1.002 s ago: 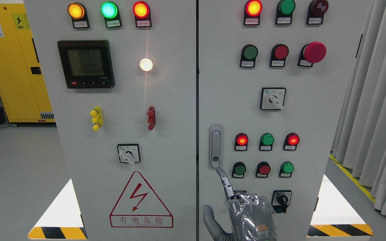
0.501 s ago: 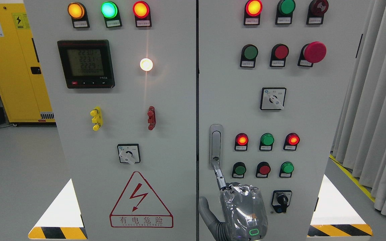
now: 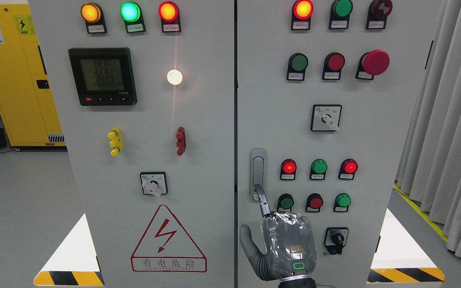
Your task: Release door handle
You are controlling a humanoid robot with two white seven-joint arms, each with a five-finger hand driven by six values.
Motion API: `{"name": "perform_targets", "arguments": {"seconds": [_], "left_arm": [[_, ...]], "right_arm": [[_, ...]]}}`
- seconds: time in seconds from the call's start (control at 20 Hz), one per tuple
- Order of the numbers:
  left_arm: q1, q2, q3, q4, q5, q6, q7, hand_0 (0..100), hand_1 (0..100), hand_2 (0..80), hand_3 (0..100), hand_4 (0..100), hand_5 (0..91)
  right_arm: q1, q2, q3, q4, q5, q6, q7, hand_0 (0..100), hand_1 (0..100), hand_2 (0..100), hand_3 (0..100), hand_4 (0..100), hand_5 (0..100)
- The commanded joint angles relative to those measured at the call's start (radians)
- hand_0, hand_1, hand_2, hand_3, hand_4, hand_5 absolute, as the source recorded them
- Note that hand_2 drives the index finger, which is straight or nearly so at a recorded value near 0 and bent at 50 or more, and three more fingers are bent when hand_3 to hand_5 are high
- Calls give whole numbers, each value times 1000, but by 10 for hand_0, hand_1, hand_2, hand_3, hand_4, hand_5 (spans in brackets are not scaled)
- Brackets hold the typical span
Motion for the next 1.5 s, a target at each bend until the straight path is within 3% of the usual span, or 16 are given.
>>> {"name": "perform_targets", "arguments": {"seconds": [0.0, 0.35, 1.45], "left_arm": [[0, 0, 0, 0, 0, 1, 0, 120, 556, 0, 0, 0, 0], [0, 0, 0, 0, 0, 1, 0, 120, 556, 0, 0, 0, 0], [0, 0, 0, 0, 0, 1, 0, 120, 556, 0, 0, 0, 0]], "right_arm": [[-3, 9, 15, 39, 4, 3, 0, 613, 395, 0, 1000, 1000, 1000], [-3, 9, 12, 45, 6, 44, 4, 607, 395, 0, 1000, 1000, 1000], [-6, 9, 15, 47, 6, 46, 13, 586, 393, 0, 1000, 1000, 1000]]}}
